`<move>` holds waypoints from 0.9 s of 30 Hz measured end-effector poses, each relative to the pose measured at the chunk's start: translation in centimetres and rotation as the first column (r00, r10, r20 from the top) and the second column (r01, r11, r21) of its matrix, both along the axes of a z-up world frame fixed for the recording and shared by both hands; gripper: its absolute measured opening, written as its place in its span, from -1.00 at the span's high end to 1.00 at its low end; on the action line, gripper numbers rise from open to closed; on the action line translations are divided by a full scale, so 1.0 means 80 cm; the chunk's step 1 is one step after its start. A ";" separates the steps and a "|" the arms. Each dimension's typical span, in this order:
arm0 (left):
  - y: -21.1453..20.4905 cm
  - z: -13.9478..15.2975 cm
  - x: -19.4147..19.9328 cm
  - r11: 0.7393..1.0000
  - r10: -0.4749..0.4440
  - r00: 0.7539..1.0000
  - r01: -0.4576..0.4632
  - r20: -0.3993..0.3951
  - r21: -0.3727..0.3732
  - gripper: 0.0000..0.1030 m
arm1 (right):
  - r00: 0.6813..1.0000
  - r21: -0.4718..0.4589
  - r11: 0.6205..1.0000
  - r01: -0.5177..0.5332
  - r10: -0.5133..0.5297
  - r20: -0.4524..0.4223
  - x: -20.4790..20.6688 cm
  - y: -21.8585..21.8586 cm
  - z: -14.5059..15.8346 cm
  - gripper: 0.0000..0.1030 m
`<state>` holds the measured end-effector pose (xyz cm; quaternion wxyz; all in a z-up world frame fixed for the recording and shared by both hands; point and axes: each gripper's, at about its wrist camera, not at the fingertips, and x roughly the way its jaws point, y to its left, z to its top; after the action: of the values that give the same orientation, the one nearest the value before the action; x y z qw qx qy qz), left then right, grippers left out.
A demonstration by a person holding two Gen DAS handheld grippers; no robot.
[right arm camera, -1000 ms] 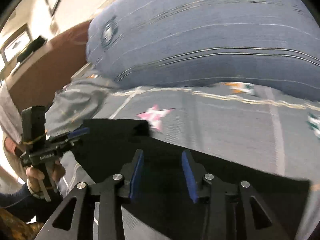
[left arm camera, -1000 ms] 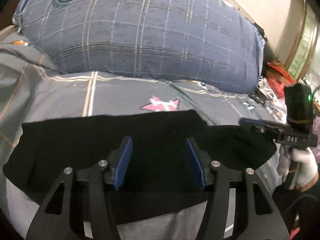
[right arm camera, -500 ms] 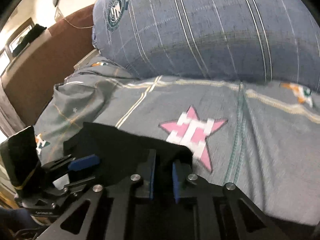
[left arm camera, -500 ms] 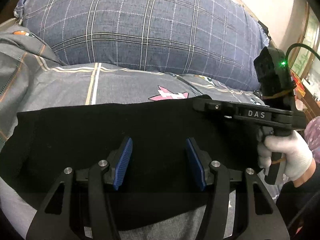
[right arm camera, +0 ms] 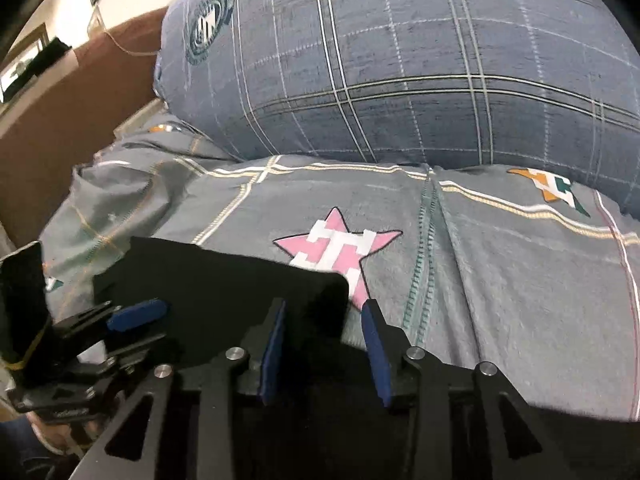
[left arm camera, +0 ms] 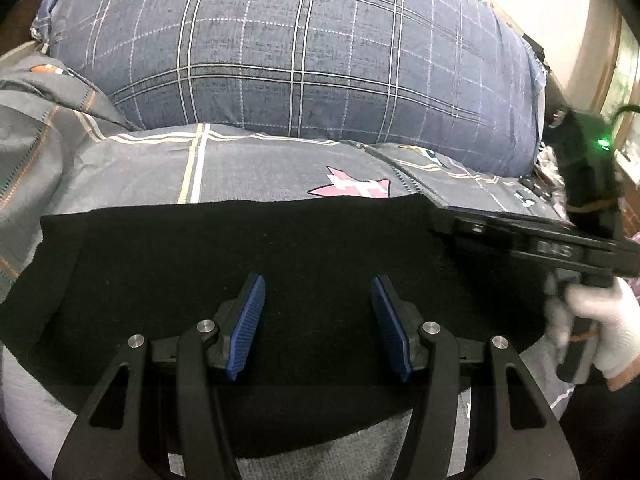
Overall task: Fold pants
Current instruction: 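Lay the folded pants flat and open both grippers, smoothing the strip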
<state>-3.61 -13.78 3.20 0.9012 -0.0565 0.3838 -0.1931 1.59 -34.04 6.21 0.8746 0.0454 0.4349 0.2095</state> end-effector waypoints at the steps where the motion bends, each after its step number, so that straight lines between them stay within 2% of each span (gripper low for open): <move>1: -0.001 0.001 -0.002 1.000 0.003 1.000 -0.004 0.006 0.009 -0.08 | 1.000 0.004 1.000 0.005 -0.005 0.004 -0.007 -0.003 0.003 0.31; 8: -0.003 0.011 -0.014 0.999 0.011 0.998 -0.014 0.058 0.051 -0.08 | 0.999 0.034 0.999 0.017 -0.018 0.050 -0.056 -0.013 0.022 0.31; 17: 0.002 0.020 -0.022 0.997 0.034 0.996 -0.039 0.088 0.060 -0.08 | 0.999 0.047 0.999 -0.010 0.008 0.035 -0.082 0.012 0.022 0.27; 21: 0.016 0.021 -0.016 0.997 0.063 0.995 -0.066 0.075 0.032 -0.08 | 0.999 0.036 0.999 -0.017 0.016 0.032 -0.090 0.022 0.017 0.10; 25: 0.037 0.017 -0.013 0.992 0.130 0.991 -0.130 0.028 -0.008 -0.08 | 0.999 0.036 0.999 -0.034 0.033 0.014 -0.092 0.029 0.009 0.10; 27: 0.053 0.013 -0.013 0.982 0.187 0.982 -0.187 0.013 -0.002 -0.08 | 0.998 0.019 0.998 -0.053 0.053 0.017 -0.091 0.038 0.009 0.10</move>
<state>-4.65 -9.54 4.27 0.9179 -0.0916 0.3706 -0.1082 -5.69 -31.03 6.90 0.8718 0.0405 0.4266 0.2372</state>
